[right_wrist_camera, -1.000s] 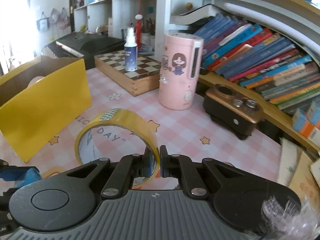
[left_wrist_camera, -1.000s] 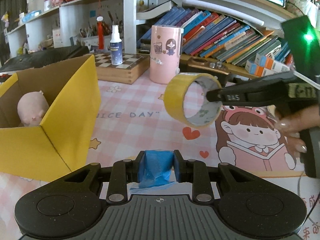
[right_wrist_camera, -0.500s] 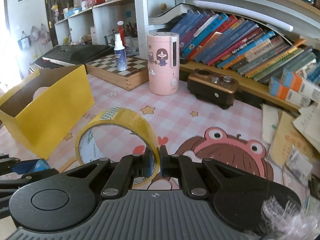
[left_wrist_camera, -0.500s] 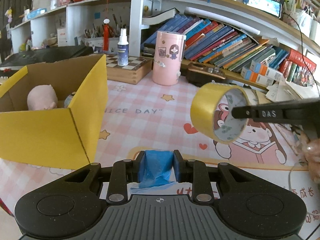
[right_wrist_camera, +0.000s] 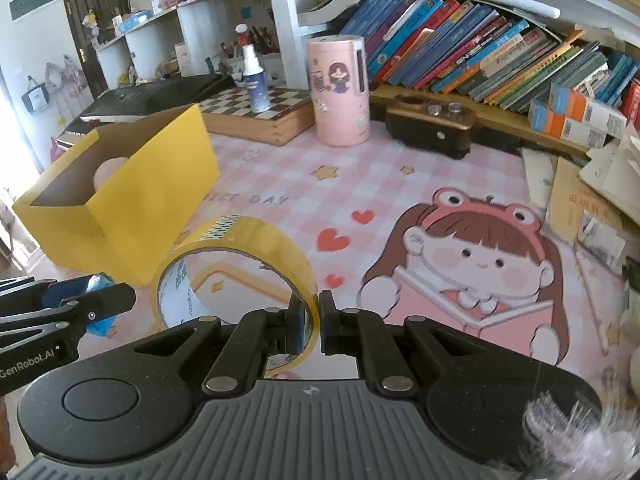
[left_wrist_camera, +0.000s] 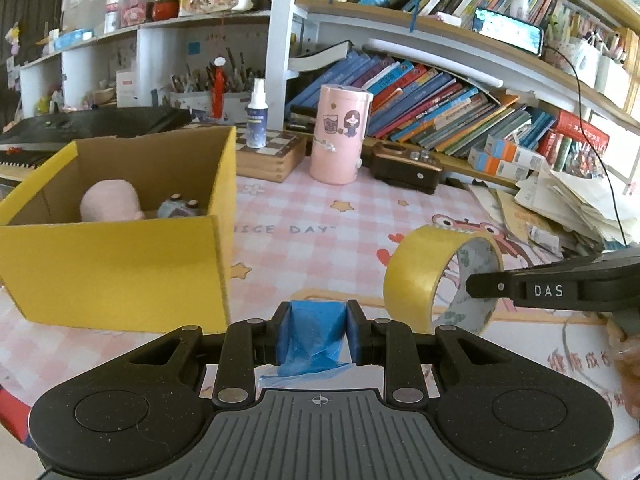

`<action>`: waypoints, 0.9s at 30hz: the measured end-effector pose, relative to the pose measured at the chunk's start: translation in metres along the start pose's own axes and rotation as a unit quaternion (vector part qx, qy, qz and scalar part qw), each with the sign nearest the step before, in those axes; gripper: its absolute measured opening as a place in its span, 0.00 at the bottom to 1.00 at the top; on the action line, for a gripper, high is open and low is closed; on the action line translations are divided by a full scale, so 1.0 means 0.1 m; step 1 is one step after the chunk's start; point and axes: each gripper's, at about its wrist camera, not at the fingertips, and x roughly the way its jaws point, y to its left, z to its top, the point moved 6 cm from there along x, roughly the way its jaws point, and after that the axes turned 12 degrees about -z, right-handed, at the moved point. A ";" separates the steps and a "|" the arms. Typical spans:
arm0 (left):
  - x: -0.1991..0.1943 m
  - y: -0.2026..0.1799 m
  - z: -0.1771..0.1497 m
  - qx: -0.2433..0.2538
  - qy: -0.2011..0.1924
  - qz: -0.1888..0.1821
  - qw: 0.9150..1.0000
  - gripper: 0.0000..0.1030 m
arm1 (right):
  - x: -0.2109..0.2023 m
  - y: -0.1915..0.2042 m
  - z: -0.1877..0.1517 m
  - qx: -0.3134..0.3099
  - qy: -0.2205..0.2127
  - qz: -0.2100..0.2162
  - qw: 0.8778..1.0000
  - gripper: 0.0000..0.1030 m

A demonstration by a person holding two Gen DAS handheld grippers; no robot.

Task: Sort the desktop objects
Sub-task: 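Carry the blue item and tape roll in both tools over the yellow box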

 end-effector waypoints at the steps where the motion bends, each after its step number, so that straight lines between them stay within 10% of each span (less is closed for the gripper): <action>1: -0.05 0.04 -0.02 0.000 0.000 -0.001 1.000 0.25 | -0.02 0.05 -0.03 0.005 0.006 0.000 1.000 0.06; 27: -1.18 0.95 -0.49 -0.012 -0.014 0.007 1.000 0.25 | -0.66 1.52 -0.71 -0.015 0.023 0.019 0.999 0.06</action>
